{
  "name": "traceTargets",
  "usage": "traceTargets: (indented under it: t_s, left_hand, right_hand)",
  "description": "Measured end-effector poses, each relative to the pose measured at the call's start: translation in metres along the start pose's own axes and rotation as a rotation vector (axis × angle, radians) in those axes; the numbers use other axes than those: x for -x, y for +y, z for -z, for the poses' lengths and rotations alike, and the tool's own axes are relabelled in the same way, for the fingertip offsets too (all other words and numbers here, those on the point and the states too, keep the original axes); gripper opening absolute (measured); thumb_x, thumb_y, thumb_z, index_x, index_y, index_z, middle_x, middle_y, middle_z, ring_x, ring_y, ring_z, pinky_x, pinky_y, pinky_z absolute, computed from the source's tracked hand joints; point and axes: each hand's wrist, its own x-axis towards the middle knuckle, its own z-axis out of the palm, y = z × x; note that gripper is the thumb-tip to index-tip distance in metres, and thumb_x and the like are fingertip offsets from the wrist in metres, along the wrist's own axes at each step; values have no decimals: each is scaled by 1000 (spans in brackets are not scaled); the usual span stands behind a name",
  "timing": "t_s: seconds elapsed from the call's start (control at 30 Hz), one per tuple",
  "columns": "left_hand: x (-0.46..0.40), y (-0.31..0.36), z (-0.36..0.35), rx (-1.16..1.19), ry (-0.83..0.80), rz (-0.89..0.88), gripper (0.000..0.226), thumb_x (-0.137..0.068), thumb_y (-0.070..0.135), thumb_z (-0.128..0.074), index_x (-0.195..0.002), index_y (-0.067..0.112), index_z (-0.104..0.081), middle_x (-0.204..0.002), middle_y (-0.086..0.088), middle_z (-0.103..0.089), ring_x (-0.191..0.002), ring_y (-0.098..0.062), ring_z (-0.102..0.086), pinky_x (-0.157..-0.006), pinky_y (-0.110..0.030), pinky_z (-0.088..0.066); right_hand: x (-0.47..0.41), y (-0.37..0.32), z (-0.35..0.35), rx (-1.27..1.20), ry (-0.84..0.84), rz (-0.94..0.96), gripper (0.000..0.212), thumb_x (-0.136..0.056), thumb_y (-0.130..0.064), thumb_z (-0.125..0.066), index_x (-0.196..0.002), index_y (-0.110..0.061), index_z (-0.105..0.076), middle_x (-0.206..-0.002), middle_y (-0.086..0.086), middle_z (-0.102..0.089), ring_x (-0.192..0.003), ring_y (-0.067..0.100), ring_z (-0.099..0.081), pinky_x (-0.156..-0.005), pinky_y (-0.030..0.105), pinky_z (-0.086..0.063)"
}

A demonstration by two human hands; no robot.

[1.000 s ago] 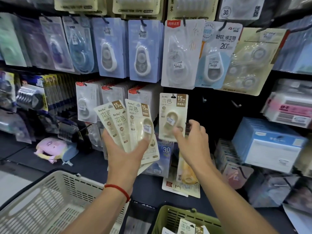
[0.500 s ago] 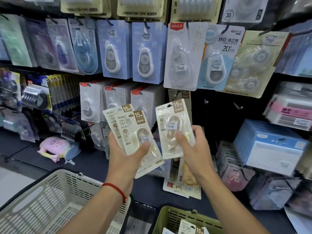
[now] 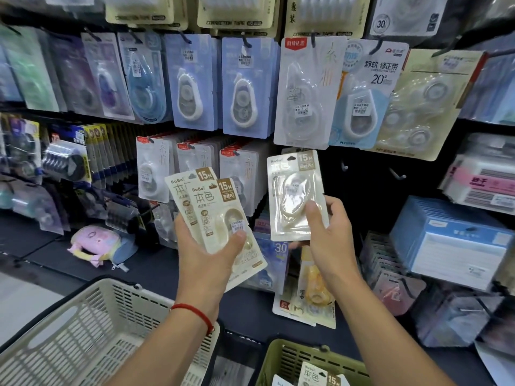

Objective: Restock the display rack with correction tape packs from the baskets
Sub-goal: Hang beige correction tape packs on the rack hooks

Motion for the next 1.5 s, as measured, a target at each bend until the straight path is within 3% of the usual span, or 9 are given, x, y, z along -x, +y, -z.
traceTargets:
  t_s: [0.17, 0.33, 0.5, 0.63, 0.83, 1.03, 1.23, 1.33, 1.5]
  left_hand:
    - [4, 7, -5, -66, 38, -59, 81, -84, 8, -87, -140, 47, -43, -122, 32, -66, -109, 9, -67, -70, -13, -58]
    - [8, 12, -7, -121, -10, -68, 78, -78, 12, -91, -128, 55, -49, -121, 31, -67, -106, 9, -68, -68, -12, -58]
    - [11, 11, -13, -108, -78, -23, 69, -76, 23, -95, -127, 44, -53, -116, 22, -74, -105, 2, -72, -80, -21, -60]
    - [12, 12, -14, -62, -91, 33, 69, -69, 42, -93, -126, 39, -54, -115, 16, -76, -106, -5, -74, -85, -26, -64]
    - [12, 6, -15, -101, -128, 66, 56, -92, 18, -81, -123, 53, -51, -112, 24, -73, -105, -3, -73, -91, -37, -63]
    - [10, 12, -8, -134, -75, 58, 49, -98, 31, -74, -122, 62, -45, -116, 27, -71, -107, -4, -72, -90, -36, -59]
    - [12, 14, -8, -124, -68, 65, 52, -99, 24, -72, -134, 50, -44, -124, 16, -71, -109, -16, -74, -89, -54, -63]
    - [13, 14, -9, -123, -50, 19, 53, -99, 23, -72, -138, 47, -43, -125, 16, -70, -109, -9, -73, -81, -36, -66]
    - [15, 15, -13, -137, -28, -41, 51, -101, 20, -69, -140, 42, -44, -119, 25, -69, -103, 9, -68, -67, -8, -55]
  right_hand:
    - [-6, 4, 1, 124, 22, 1, 18, -107, -32, -56, -118, -17, -56, -94, -31, -72, -69, -3, -72, -54, 14, -55]
    - [4, 17, 7, 828, -9, -66, 51, -104, -49, -50, -147, -22, -46, -145, 2, -52, -131, 22, -50, -95, 34, -40]
    - [19, 13, -6, 362, -527, -186, 42, -93, -71, -54, -97, -35, -73, -89, -20, -68, -84, 0, -63, -83, 33, -51]
    - [22, 13, -6, 189, -512, -115, 29, -96, -56, -64, -77, -36, -73, -71, -15, -67, -68, -1, -60, -66, 17, -47]
    - [21, 13, -10, 34, -272, -158, 32, -88, -51, -64, -106, -25, -68, -102, 1, -77, -96, 23, -75, -83, 45, -60]
    - [13, 13, -7, 89, -47, -32, 25, -103, -48, -57, -119, -29, -57, -103, -9, -71, -66, 6, -69, -50, 19, -52]
    - [2, 11, -4, 100, -24, 8, 21, -107, -40, -56, -123, -28, -54, -95, -41, -66, -77, -10, -69, -58, 8, -50]
    - [1, 9, -6, 113, -8, 14, 23, -106, -39, -58, -121, -21, -59, -91, -37, -68, -64, -5, -70, -52, 9, -49]
    - [-2, 8, -2, 98, -27, -9, 20, -106, -36, -59, -125, -35, -61, -121, -12, -73, -98, 18, -77, -85, 39, -63]
